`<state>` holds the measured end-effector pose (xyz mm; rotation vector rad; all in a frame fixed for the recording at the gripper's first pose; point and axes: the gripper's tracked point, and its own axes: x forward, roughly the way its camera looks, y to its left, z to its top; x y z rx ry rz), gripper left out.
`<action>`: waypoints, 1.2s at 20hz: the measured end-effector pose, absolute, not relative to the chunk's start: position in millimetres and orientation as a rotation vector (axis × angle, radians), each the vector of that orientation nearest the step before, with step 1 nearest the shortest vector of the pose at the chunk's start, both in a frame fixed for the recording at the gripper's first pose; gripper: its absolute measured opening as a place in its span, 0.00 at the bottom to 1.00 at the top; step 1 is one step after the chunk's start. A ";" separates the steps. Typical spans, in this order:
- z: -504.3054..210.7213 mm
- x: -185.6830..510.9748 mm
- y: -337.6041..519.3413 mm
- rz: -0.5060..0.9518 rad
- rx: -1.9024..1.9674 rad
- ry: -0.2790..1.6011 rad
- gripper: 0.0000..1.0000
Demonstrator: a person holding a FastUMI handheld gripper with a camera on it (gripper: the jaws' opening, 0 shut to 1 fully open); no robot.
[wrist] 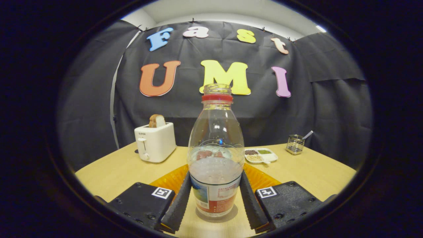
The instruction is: Take the bottle from table, then pour the juice into the cup, finally place the bottle on the coaster
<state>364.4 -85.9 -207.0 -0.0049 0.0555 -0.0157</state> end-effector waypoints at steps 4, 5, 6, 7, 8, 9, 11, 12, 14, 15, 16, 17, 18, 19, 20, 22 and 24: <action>-231.5 372.4 -101.6 -0.049 0.022 0.079 0.79; -232.1 374.4 -103.2 -0.053 0.037 0.074 0.80; -232.4 374.8 -103.8 -0.053 0.045 0.066 0.80; -232.9 375.1 -103.7 -0.057 0.045 0.062 0.81; -234.0 374.3 -105.9 -0.066 0.040 0.062 0.81; -236.5 372.8 -108.4 -0.076 0.032 0.064 0.82; -237.8 367.3 -107.0 -0.076 0.030 0.062 0.84; -236.0 366.2 -102.3 -0.059 0.036 0.058 0.94; -234.5 359.4 -93.5 -0.036 0.030 0.058 1.00; -230.4 355.6 -91.9 -0.033 0.022 0.057 1.00; -225.3 352.3 -91.2 -0.033 0.015 0.052 1.00; -218.7 346.8 -91.3 -0.035 0.008 0.044 1.00; -212.0 340.6 -91.3 -0.038 0.001 0.036 1.00; -206.2 334.4 -91.8 -0.044 -0.005 0.030 1.00; -199.0 328.5 -90.6 -0.040 -0.005 0.023 1.00; -187.1 314.5 -85.1 -0.035 -0.024 0.010 1.00; -182.4 304.9 -78.5 -0.019 -0.036 0.007 1.00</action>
